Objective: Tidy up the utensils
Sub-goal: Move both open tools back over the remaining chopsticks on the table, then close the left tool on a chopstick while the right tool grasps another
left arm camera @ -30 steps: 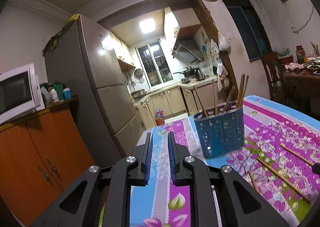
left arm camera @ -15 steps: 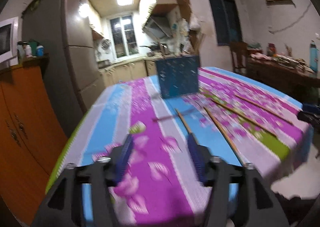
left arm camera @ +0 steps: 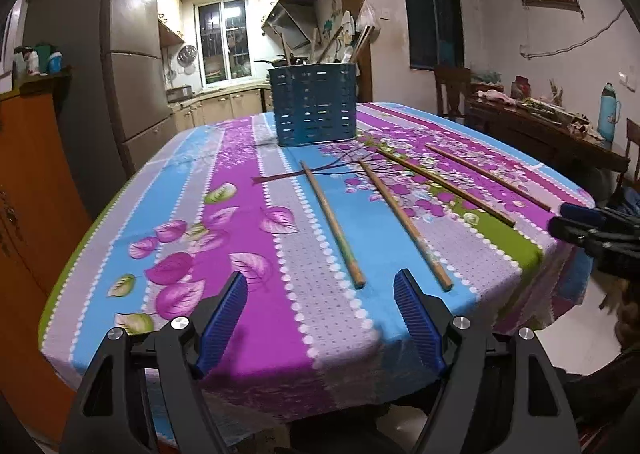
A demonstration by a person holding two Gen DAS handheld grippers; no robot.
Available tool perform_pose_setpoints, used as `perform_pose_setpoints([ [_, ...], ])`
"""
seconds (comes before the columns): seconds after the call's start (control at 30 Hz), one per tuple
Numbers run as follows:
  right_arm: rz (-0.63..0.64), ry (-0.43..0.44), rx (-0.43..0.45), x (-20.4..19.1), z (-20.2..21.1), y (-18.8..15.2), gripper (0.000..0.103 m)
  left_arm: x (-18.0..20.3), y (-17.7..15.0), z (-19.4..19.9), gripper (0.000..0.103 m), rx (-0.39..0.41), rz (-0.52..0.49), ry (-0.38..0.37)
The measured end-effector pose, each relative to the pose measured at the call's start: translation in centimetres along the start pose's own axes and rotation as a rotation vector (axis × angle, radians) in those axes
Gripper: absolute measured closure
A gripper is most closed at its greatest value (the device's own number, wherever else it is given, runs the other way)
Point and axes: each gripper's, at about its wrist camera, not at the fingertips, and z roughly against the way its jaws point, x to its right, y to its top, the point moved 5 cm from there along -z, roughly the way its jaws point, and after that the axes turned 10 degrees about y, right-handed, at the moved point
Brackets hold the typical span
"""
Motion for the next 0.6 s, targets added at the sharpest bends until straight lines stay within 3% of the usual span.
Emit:
perform_pose_setpoints([
  [0.1,0.051,-0.014,-0.011,-0.9,-1.1,0.4,0.061,0.6,-0.2,-0.6,0.038,-0.021,-0.01,-0.026],
  [0.17,0.059,-0.018,-0.021,-1.1,-1.8,0.6,0.075,1.0,-0.4,-1.3,0.05,-0.041,-0.021,-0.044],
  [0.2,0.065,-0.011,-0.03,-1.2,-2.4,0.6,0.077,1.1,-0.5,-1.6,0.054,-0.047,-0.02,-0.046],
  [0.43,0.114,0.001,-0.05,-1.7,-4.0,1.0,0.078,1.7,-0.4,-3.0,0.069,-0.057,-0.013,-0.075],
  [0.6,0.132,-0.001,-0.062,-1.7,-4.8,1.1,0.082,2.1,-0.4,-3.6,0.073,-0.046,-0.029,-0.064],
])
